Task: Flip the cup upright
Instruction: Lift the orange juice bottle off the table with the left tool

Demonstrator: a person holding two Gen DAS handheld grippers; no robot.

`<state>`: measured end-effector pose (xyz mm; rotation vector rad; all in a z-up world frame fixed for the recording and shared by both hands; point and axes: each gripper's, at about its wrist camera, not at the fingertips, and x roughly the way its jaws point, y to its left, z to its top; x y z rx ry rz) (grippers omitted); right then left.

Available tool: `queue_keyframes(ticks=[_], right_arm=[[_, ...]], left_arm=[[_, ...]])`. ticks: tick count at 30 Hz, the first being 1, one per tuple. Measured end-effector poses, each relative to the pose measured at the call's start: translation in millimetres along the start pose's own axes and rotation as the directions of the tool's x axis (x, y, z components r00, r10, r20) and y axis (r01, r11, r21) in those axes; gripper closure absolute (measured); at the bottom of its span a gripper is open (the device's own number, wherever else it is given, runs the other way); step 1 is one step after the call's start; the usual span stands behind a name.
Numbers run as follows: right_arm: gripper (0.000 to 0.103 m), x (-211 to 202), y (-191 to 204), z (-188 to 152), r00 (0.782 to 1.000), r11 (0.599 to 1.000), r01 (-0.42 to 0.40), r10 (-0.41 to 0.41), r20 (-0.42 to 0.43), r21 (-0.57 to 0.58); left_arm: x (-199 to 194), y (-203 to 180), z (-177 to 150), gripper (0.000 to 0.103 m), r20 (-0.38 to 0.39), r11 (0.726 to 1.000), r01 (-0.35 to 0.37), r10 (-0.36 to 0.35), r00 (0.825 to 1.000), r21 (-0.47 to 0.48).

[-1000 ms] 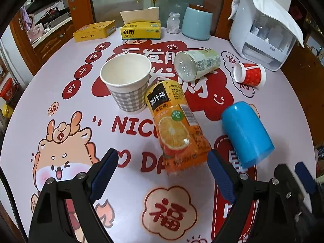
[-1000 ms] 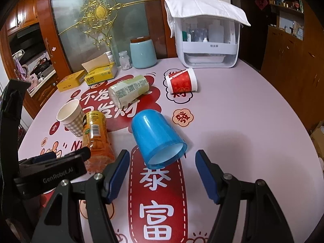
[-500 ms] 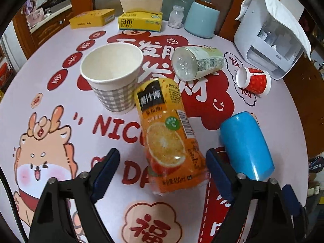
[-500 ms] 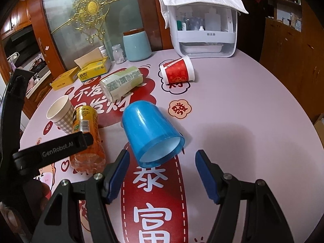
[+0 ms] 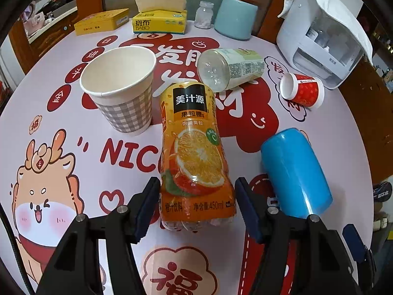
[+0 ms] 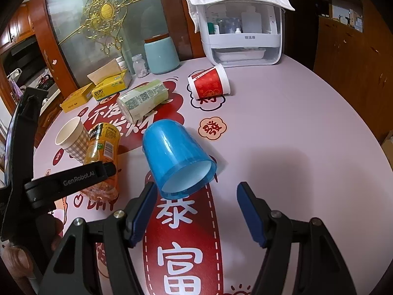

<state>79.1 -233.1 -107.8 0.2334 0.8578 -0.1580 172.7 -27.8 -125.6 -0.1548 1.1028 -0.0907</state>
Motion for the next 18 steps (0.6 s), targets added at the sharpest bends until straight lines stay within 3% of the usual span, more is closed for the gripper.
queue_keyframes(ticks=[9,18], right_arm=[[0.036,-9,-4,-5,1.0,1.0,-0.008,0.008,0.002,0.012],[0.036,-25,-12,-17,1.0,0.999,-0.013,0.013,-0.002,0.029]], left_arm=[[-18,1,-15,0.042,-0.003,0.999,0.002,-0.002,1.0,0.042],[-51,6,-45,0.042,-0.022,0.994,0.059,-0.057,0.998,0.088]])
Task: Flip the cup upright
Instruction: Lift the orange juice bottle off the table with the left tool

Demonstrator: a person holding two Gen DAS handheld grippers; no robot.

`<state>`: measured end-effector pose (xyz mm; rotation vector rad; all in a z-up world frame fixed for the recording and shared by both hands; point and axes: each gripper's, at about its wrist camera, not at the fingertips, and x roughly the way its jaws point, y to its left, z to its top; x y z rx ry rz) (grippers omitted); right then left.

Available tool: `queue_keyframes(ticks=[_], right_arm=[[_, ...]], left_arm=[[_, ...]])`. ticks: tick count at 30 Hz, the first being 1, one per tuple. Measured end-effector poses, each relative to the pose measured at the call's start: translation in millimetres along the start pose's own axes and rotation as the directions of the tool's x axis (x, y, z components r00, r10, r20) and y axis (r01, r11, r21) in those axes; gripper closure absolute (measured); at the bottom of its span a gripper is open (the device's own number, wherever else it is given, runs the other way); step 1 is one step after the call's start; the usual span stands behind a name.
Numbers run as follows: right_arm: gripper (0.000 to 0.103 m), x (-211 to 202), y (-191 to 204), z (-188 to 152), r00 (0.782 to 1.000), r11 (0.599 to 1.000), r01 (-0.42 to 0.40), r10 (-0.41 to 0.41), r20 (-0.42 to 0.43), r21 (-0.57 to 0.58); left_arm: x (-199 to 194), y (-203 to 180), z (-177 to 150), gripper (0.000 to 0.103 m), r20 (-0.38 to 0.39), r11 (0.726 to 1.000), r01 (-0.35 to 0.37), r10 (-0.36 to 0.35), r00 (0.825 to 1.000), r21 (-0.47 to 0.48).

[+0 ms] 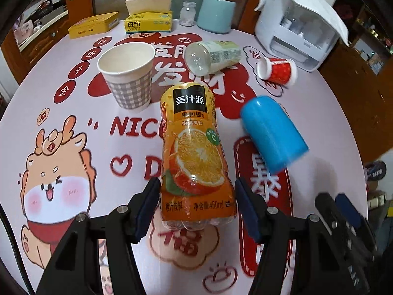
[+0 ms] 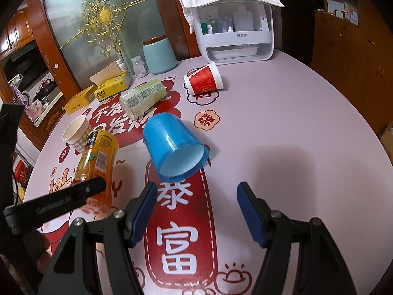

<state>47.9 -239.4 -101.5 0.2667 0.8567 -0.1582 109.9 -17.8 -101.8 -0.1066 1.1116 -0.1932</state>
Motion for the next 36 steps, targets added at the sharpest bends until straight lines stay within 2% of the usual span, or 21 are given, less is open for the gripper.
queue_keyframes(ticks=[11,22,36], right_arm=[[0.036,-23,-2,-21,1.0,1.0,-0.014,0.014,-0.017,-0.006],[0.036,-42,4,-40,0.999,0.999,-0.032,0.031,-0.034,-0.029],[0.035,-52,3,-63,0.996,0.998,-0.044,0.041,-0.074,-0.038]], left_arm=[[-41,5,-48,0.042,0.007,0.998,0.046,-0.046,0.999,0.034],[-36,-4,-100,0.042,-0.063,0.997,0.079,-0.078,0.995,0.022],[-41,-14,-135,0.041,-0.089,0.994,0.09,-0.084,0.993,0.067]])
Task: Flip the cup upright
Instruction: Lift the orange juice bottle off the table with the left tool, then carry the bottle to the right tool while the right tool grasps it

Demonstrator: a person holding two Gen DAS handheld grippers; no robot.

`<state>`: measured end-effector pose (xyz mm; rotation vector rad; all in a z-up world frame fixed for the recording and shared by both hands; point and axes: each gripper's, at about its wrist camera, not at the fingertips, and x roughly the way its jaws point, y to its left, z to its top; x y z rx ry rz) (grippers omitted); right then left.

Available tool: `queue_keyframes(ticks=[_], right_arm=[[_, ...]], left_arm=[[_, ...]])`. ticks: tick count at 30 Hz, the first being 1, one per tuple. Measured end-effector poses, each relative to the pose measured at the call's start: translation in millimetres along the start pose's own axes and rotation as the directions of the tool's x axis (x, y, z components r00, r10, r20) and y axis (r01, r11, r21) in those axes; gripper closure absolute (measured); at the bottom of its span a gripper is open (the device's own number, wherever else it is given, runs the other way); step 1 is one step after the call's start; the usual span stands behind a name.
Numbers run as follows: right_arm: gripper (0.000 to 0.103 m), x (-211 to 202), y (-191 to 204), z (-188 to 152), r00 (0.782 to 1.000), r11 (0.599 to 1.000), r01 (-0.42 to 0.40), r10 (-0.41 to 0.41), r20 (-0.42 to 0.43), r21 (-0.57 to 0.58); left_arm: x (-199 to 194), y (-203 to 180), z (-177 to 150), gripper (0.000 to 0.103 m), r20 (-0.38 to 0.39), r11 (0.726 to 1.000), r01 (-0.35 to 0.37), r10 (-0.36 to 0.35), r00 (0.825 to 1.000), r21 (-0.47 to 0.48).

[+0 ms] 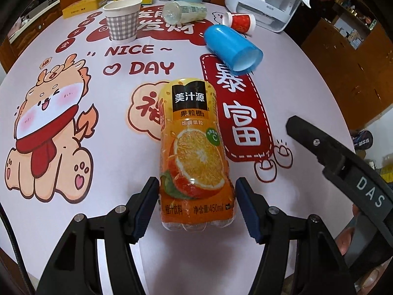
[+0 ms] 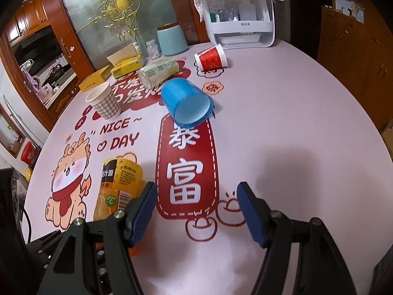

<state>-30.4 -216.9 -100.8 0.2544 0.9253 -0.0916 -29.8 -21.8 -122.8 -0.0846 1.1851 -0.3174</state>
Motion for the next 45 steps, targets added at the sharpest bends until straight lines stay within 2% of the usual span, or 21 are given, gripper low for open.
queue_keyframes(ticks=[7,9,11,19,24,35,38,42,43,44,45], right_arm=[[0.035,1,0,-12,1.0,1.0,-0.005,0.005,-0.022,-0.008],[0.035,1,0,-15,1.0,1.0,-0.004,0.004,-0.026,-0.009],[0.035,1,0,-17,0.999,1.0,-0.004,0.004,-0.033,-0.011],[0.035,5,4,-24,0.998,1.0,-0.004,0.002,-0.057,-0.029],[0.035,6,9,-25,0.998,0.999,-0.009,0.006,-0.065,-0.045],[0.035,-3,14,-23,0.998,0.997,-0.041,0.038,-0.058,-0.06],[0.035,-9,16,-24,0.997,0.996,-0.065,0.063,-0.042,-0.065],[0.035,-28,17,-24,0.992,0.989,-0.121,0.124,0.028,-0.08],[0.031,-32,18,-23,0.989,0.987,-0.134,0.138,0.049,-0.085],[0.02,-37,18,-22,0.986,0.985,-0.145,0.151,0.067,-0.092],[0.015,-40,19,-22,0.984,0.983,-0.151,0.159,0.077,-0.099]], left_arm=[[-5,0,-10,0.04,-0.005,1.0,-0.007,0.007,1.0,0.014],[-5,1,-12,0.036,-0.011,1.0,-0.007,0.007,1.0,0.016],[-6,3,-14,0.027,-0.016,1.0,-0.007,0.007,1.0,0.011],[-4,11,-19,0.026,-0.031,1.0,0.003,-0.003,1.0,0.001],[-3,11,-20,0.026,-0.052,0.999,0.035,-0.035,0.998,0.014],[-35,19,-24,0.026,-0.003,0.997,0.053,-0.053,0.999,0.05],[-45,24,-25,0.026,0.032,0.998,0.023,-0.025,0.999,0.056],[-56,32,-23,0.026,0.107,0.998,-0.031,0.026,0.994,0.047],[-58,34,-23,0.026,0.125,0.998,-0.042,0.036,0.991,0.043],[-59,37,-22,0.026,0.14,0.998,-0.048,0.042,0.989,0.038],[-59,38,-20,0.026,0.147,0.998,-0.049,0.044,0.988,0.033]])
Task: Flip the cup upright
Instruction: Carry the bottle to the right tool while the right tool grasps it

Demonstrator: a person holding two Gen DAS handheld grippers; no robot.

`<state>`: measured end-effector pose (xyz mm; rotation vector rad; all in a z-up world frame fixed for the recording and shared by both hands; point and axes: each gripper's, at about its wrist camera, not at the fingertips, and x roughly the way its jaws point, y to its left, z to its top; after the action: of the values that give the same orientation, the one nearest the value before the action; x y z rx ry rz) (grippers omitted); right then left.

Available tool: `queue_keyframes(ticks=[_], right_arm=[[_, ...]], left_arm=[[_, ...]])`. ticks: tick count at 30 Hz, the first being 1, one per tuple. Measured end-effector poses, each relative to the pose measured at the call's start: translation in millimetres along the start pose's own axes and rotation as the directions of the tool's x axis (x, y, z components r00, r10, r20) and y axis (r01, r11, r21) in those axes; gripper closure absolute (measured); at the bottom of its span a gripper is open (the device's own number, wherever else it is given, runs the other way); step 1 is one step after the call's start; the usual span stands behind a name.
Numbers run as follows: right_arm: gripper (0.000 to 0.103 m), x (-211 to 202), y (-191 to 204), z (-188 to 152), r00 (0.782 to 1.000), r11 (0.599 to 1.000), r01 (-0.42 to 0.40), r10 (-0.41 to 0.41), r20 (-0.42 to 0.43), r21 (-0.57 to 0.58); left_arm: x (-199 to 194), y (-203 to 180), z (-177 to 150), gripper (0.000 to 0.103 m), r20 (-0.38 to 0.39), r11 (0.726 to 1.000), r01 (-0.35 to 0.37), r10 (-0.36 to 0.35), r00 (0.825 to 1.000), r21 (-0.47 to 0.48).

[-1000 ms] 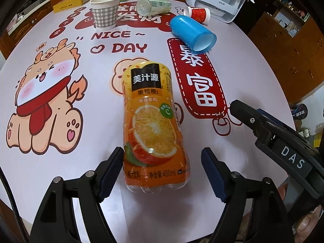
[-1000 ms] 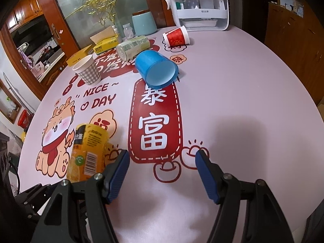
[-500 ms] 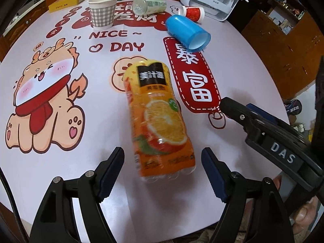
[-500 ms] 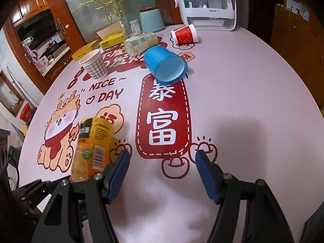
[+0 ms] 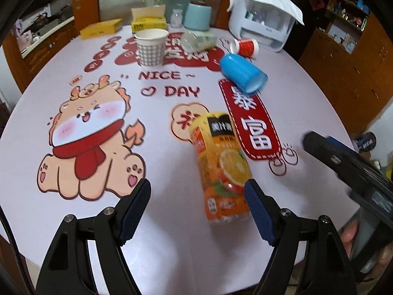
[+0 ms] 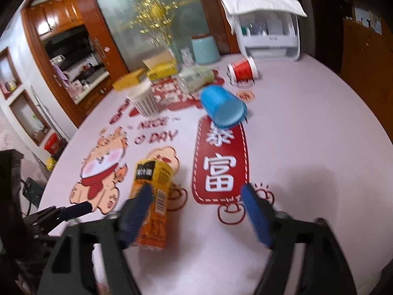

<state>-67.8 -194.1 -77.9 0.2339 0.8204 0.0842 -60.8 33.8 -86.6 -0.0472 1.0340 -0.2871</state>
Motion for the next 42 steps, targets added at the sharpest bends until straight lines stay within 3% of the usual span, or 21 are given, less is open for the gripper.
queue_keyframes(ticks=[1,8,18,24,29,36,39,40,42], right_arm=[[0.009,-2,2,1,1.0,1.0,-0.009,0.009,0.008,-0.008],[0.007,-4,14,3,0.996,0.996,-0.084,0.085,0.028,-0.038],[0.007,26,25,3,0.992,0.995,-0.036,0.024,-0.121,-0.095],[0.008,48,28,6,0.978,0.992,-0.078,0.057,-0.201,-0.099],[0.014,75,28,10,0.943,0.989,-0.133,0.107,-0.314,-0.062],[0.027,103,28,12,0.868,0.973,-0.228,0.214,-0.447,0.024],[0.032,114,33,13,0.836,0.966,-0.254,0.24,-0.494,0.04],[0.039,117,35,14,0.825,0.965,-0.26,0.245,-0.508,0.044],[0.04,121,39,15,0.806,0.962,-0.269,0.25,-0.537,0.044]], left_arm=[[0,3,1,0.026,0.009,1.0,-0.001,0.001,1.0,-0.008],[2,16,5,0.026,0.036,0.997,0.054,-0.052,0.998,-0.056],[22,44,10,0.026,-0.079,0.994,-0.043,0.035,0.996,-0.103],[37,63,10,0.026,-0.12,0.988,-0.072,0.056,0.991,-0.138],[46,73,10,0.026,-0.135,0.986,-0.077,0.057,0.989,-0.148],[54,84,17,0.026,-0.148,0.985,-0.074,0.05,0.988,-0.156],[55,86,19,0.026,-0.144,0.986,-0.047,0.023,0.989,-0.162],[56,86,19,0.026,-0.143,0.986,-0.039,0.015,0.99,-0.164],[57,86,20,0.026,-0.147,0.987,-0.031,0.007,0.989,-0.16]])
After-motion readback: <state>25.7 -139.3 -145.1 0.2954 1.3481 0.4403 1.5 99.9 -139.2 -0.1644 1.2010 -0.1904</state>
